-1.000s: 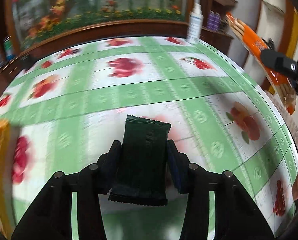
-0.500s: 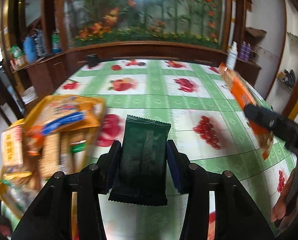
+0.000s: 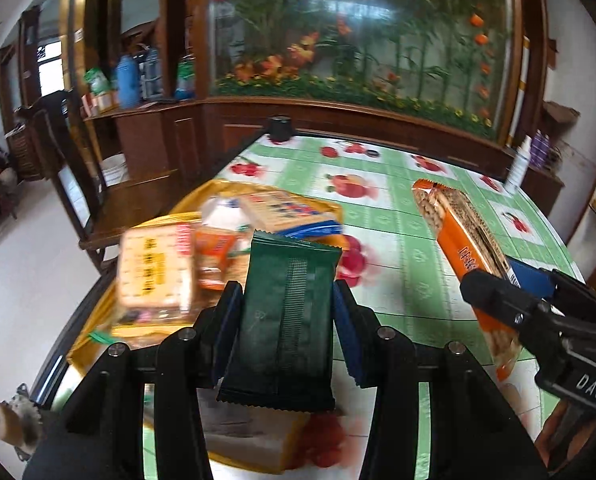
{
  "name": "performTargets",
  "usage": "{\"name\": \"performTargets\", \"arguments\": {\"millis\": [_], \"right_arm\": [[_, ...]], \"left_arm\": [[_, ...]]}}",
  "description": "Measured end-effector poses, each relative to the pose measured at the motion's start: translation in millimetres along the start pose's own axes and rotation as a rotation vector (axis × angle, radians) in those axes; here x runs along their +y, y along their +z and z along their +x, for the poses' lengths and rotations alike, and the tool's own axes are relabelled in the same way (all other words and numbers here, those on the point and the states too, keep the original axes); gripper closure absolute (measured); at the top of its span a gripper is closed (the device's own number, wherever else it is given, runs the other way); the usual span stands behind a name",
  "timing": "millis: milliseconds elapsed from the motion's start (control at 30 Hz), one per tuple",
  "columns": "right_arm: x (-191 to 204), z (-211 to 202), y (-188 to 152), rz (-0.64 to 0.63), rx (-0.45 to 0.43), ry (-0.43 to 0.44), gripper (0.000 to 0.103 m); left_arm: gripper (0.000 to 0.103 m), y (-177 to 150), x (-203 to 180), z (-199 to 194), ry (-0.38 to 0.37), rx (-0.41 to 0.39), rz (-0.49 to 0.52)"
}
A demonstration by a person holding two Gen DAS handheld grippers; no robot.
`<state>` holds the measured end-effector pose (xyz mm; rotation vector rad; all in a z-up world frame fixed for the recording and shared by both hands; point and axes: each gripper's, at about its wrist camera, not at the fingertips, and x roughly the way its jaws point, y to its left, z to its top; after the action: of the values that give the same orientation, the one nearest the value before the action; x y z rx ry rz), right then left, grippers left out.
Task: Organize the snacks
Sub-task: 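Carry the long cracker pack and dark green pack over the white tray, then lower both held packs into the white tray and open both tools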
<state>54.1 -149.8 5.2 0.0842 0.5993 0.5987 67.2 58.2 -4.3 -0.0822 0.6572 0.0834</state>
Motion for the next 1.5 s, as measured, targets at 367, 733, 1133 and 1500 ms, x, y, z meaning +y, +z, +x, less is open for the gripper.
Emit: {"name": "performTargets", "arguments": {"millis": [367, 733, 1133, 1500], "right_arm": [[48, 34, 15, -0.045, 0.026, 0.068, 0.046], [68, 61, 31, -0.064, 0.040, 0.100, 0.046], [67, 87, 43, -0.068, 0.052, 0.106, 0.046], [62, 113, 47, -0.075, 0.086, 0.096, 0.046]], "left_arm": [[0.059, -2, 42, 0, 0.055, -0.007, -0.072], [0.059, -4, 61, 5, 0.083, 0.000, -0.101], [0.059, 4, 64, 16, 0.082, 0.007, -0.110], [0.059, 5, 69, 33, 0.094, 0.033, -0.114]]}}
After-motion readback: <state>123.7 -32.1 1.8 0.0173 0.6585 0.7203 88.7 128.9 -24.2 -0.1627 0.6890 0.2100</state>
